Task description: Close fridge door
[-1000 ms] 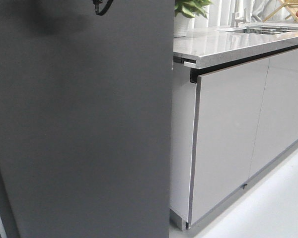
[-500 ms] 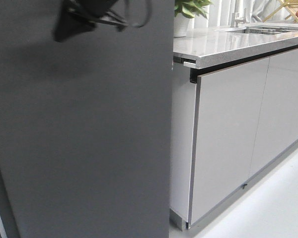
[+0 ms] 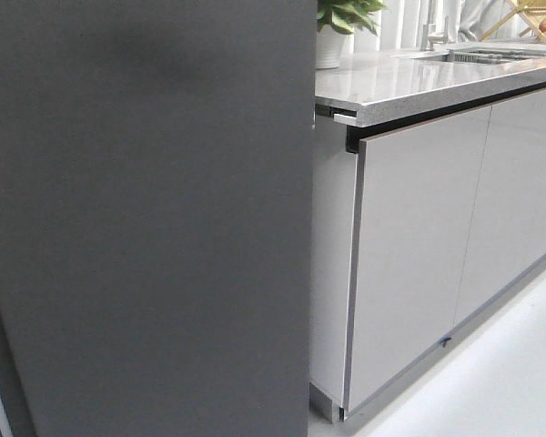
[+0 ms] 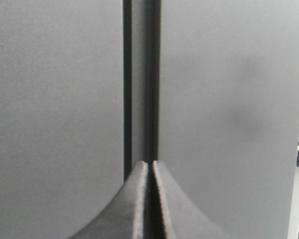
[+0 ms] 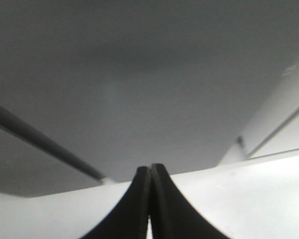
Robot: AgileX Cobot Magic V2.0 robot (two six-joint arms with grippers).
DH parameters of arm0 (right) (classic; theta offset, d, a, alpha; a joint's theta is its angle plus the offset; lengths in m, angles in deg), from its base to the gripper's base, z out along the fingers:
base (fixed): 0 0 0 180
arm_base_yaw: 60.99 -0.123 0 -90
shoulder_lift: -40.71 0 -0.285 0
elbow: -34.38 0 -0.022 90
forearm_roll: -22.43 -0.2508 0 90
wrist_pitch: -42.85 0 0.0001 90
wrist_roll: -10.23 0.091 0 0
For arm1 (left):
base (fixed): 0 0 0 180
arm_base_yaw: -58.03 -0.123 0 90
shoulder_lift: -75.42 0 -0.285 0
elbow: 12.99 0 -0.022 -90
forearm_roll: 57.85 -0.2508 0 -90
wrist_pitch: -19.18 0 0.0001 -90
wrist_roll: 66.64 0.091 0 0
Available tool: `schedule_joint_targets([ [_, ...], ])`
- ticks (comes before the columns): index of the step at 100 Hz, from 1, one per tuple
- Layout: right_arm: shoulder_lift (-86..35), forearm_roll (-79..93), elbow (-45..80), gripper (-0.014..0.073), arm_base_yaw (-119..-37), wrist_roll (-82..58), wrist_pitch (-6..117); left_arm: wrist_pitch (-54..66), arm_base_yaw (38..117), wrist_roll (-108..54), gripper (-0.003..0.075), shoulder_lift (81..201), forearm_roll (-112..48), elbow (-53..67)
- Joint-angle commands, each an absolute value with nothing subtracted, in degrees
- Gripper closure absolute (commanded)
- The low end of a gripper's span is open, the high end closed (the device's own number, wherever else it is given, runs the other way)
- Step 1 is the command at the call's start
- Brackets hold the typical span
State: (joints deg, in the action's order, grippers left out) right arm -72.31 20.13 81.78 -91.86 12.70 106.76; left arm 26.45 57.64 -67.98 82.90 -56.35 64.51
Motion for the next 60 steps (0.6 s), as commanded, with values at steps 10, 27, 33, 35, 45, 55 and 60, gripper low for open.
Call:
schedule_joint_targets([
  [10,-56.88,26.52,68.82,0.0639,-91.15,14.58,99.96,30.62,57.8,-68.09,0.074,82.33,-56.12,66.53],
  [27,-43.48,26.2,52.12,0.0639,-86.22,15.03,94.82,30.62,57.8,-68.09,0.074,82.33,-56.12,66.53],
  [33,-39.36,25.89,46.39,0.0639,-84.21,15.03,94.05,30.62,57.8,-68.09,0.074,82.33,-56.12,66.53],
  [35,-37.87,25.89,44.53,0.0639,-83.5,15.03,93.75,30.62,57.8,-68.09,0.074,82.33,-56.12,66.53],
  [45,-30.77,25.89,36.58,0.0639,-80.03,15.03,91.99,30.62,57.8,-68.09,0.074,82.33,-56.12,66.53],
  [55,-23.4,25.89,29.67,0.0639,-77.39,15.21,91.48,30.62,57.8,-68.09,0.074,82.33,-56.12,66.53],
  [60,-20.24,25.89,26.0,0.0639,-76.22,16.42,91.48,30.62,57.8,-68.09,0.074,82.33,-56.12,66.53],
])
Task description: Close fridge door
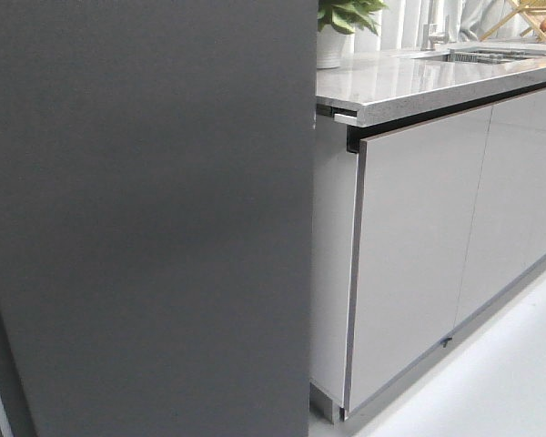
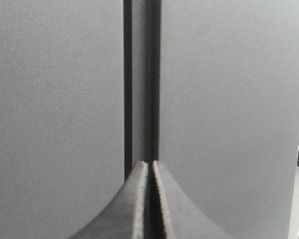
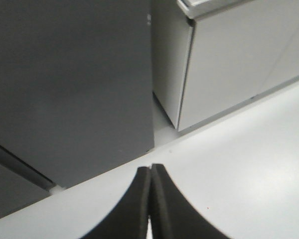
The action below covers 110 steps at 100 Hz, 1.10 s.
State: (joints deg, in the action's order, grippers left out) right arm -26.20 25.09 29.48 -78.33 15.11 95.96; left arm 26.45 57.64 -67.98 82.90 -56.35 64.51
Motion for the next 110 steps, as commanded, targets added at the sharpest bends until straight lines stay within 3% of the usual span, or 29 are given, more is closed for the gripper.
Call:
schedule_joint_targets([
  [1,-19.8,25.89,25.54,0.0639,-76.07,16.63,91.48,30.62,57.8,-68.09,0.074,82.33,-56.12,66.53],
  [30,-2.51,24.81,9.17,0.0639,-75.02,18.41,90.22,30.62,57.8,-68.09,0.074,82.33,-56.12,66.53],
  [69,1.32,25.32,4.2,0.0639,-75.28,18.41,98.02,30.62,57.8,-68.09,0.074,82.33,-56.12,66.53],
  [110,21.32,25.05,-13.54,0.0639,-64.98,18.41,78.84,30.62,57.8,-68.09,0.074,82.33,-56.12,66.53],
])
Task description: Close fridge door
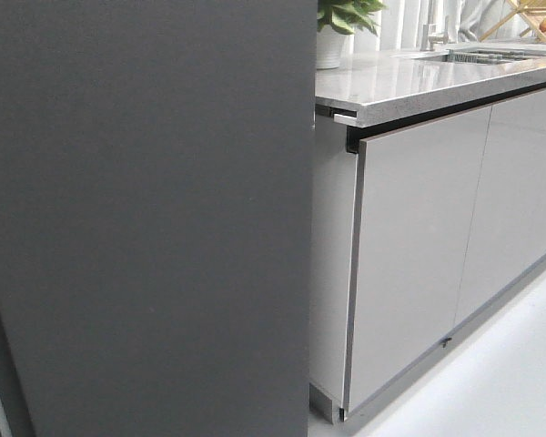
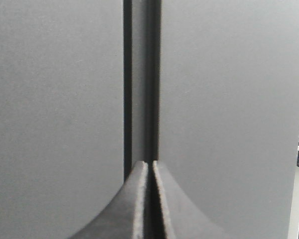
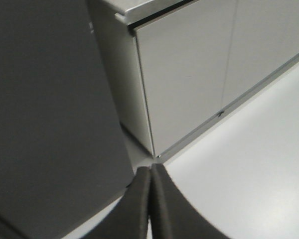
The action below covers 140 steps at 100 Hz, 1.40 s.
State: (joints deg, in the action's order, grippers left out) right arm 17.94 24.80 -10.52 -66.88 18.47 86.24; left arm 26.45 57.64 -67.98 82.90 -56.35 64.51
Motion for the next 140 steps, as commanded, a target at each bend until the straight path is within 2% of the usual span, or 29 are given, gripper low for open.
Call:
schedule_joint_targets([
  [1,21.67,24.91,-13.97,0.0639,-64.64,18.41,78.58,30.62,57.8,-68.09,0.074,82.33,-56.12,66.53],
  [19,28.53,22.43,-24.65,0.0639,-60.51,18.41,69.84,30.62,57.8,-68.09,0.074,82.33,-56.12,66.53],
  [63,34.67,22.8,-45.21,0.0639,-60.41,18.41,40.97,30.62,57.8,-68.09,0.074,82.33,-56.12,66.53],
  [81,34.67,25.92,-44.97,0.0639,-60.27,18.41,46.14,30.62,57.8,-68.09,0.074,82.33,-56.12,66.53],
  [140,34.54,25.92,-44.97,0.0639,-60.27,18.41,46.25,30.62,57.8,-68.09,0.074,82.33,-56.12,66.53],
])
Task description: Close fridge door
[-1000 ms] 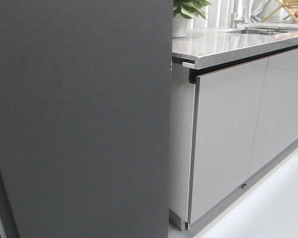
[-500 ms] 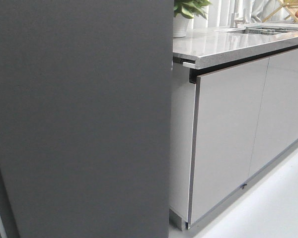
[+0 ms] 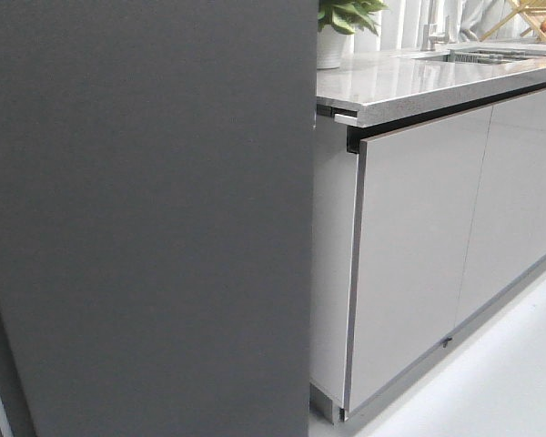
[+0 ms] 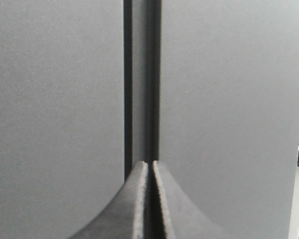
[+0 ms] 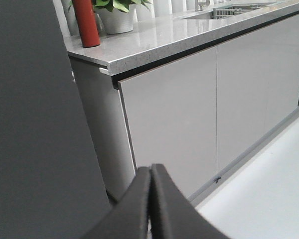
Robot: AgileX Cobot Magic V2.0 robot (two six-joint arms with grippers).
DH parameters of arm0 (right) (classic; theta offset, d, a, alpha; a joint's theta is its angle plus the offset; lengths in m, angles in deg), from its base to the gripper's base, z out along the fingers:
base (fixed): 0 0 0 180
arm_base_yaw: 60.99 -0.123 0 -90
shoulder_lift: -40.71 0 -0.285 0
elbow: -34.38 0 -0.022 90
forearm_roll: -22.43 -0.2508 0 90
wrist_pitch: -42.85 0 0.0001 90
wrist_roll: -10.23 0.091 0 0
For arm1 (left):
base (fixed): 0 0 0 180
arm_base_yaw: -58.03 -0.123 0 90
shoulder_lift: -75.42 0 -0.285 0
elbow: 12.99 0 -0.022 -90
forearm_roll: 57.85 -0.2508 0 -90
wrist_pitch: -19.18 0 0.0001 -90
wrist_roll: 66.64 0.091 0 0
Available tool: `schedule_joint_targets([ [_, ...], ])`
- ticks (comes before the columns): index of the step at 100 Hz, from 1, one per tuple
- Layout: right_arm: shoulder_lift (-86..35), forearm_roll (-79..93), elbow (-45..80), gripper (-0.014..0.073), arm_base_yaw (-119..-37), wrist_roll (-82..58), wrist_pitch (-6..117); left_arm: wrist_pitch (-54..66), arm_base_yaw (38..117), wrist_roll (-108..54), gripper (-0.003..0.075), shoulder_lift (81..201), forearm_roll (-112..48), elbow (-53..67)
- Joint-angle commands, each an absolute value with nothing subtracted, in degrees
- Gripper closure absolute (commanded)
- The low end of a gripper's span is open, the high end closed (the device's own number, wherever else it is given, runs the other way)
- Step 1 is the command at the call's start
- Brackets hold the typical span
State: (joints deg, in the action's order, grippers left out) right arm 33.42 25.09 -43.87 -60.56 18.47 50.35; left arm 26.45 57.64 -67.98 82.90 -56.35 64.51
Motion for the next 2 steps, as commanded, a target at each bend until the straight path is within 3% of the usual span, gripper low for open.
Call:
schedule_joint_targets([
  [1,34.54,25.92,-44.97,0.0639,-60.27,18.41,46.25,30.62,57.8,-68.09,0.074,82.33,-56.12,66.53],
  [2,34.54,25.92,-44.97,0.0639,-60.27,18.41,46.25,30.62,57.8,-68.09,0.074,82.33,-56.12,66.53],
])
